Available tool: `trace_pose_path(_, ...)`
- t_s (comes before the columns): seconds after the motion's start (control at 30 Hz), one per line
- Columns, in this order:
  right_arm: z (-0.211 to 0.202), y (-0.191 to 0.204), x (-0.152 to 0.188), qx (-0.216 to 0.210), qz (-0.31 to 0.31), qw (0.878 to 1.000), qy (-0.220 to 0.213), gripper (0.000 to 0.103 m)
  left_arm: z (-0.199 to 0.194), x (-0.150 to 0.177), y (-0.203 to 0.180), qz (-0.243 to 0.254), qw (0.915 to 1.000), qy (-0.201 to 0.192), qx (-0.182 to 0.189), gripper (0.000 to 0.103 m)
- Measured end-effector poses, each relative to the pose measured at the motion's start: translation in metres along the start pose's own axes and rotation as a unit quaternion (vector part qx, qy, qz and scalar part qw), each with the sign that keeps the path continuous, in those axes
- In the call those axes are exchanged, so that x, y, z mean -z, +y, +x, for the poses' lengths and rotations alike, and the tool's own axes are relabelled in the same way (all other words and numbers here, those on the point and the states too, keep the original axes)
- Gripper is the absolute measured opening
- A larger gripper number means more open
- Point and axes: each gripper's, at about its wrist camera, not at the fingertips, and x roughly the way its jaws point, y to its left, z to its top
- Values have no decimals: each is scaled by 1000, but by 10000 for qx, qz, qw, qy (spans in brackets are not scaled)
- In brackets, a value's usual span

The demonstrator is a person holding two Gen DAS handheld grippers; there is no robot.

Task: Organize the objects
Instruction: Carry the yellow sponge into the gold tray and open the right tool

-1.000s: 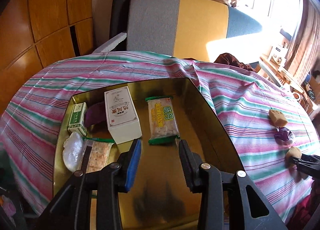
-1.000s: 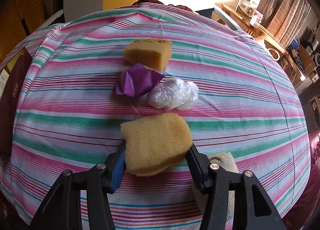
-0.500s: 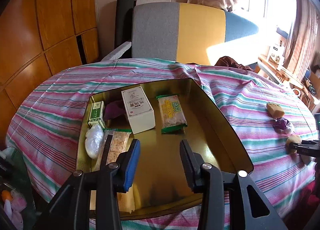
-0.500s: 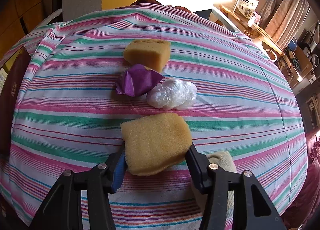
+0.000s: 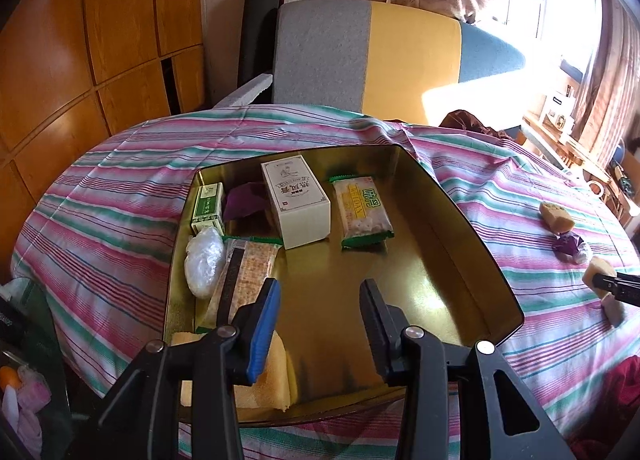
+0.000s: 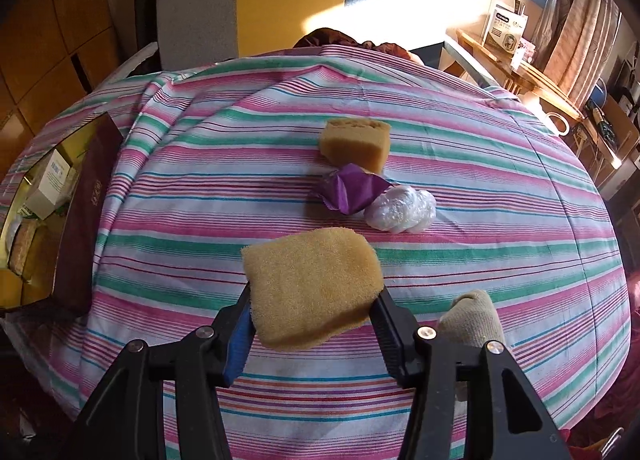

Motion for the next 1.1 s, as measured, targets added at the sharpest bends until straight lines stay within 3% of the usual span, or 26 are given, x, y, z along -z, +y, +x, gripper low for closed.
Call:
trace_pose_path(0.27, -33, 70, -16, -759, -520, 9946, -471, 54, -9, -1, 25, -336, 9994, -65, 10, 43)
trace_pose_path(0.47, -48, 161, -26, -1613, -1232, 9771, -642, 54, -24, -5, 71, -785, 9961, -269, -304, 43)
trace_pose_path(0.67, -21, 253, -18, -2252, -1753, 9581, -236, 55, -28, 7, 109, -1129, 9917, -224, -582, 43)
trace_pose_path(0.8, 10, 300, -5, -2340, -2004, 9512, 154, 57, -26, 15, 121, -1253, 9899, -140, -642, 45)
trace_pose_path(0.93, 30, 324, 9, -2601, -2152, 9396, 573, 60, -24, 19, 127, -1292, 9894, -107, -658, 48)
trace_pose_path(1.1, 31, 330, 20, -2729, -2187, 9344, 682, 64, -21, 20, 124, -1255, 9900, -93, -632, 50)
